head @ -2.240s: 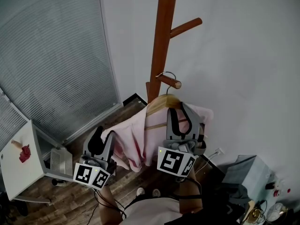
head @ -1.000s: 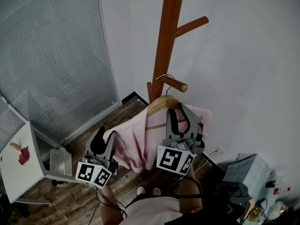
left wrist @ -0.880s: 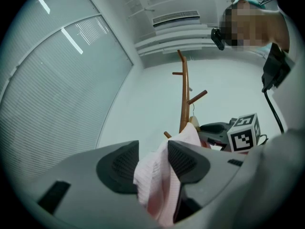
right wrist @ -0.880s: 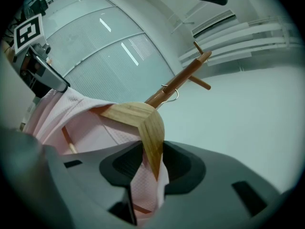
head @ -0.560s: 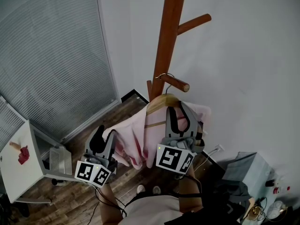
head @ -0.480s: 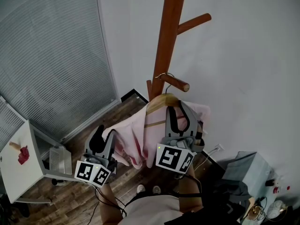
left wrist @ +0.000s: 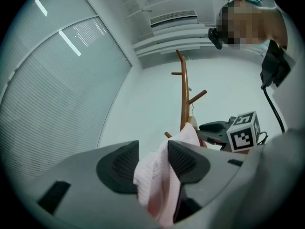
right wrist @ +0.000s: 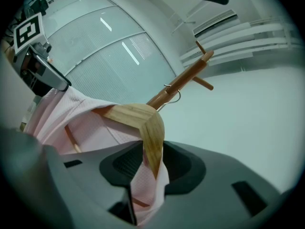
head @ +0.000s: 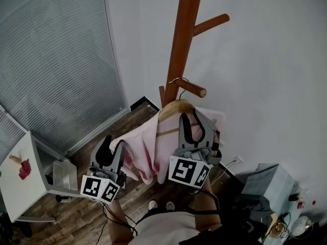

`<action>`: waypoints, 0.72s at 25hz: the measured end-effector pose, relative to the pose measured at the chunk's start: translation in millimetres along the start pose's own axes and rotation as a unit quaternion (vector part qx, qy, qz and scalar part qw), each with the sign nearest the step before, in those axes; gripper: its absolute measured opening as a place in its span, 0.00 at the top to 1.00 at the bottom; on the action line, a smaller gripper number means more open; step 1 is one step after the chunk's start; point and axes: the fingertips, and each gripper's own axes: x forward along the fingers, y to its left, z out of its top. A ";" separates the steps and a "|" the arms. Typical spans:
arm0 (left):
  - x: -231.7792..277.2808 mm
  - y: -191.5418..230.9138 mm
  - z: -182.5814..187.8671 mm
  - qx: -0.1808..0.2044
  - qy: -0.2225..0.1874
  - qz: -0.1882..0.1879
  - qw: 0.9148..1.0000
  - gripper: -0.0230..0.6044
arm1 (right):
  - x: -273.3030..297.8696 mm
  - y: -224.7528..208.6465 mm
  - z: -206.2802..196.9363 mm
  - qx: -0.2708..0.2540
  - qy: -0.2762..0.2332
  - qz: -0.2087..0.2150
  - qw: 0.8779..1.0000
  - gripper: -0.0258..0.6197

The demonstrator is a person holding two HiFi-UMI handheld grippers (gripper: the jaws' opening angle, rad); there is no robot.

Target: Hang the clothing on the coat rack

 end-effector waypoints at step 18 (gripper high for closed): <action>-9.9 -10.2 13.7 0.059 0.012 -0.001 0.998 0.69 | -13.0 -10.3 5.6 0.015 -0.008 -0.018 1.000 0.76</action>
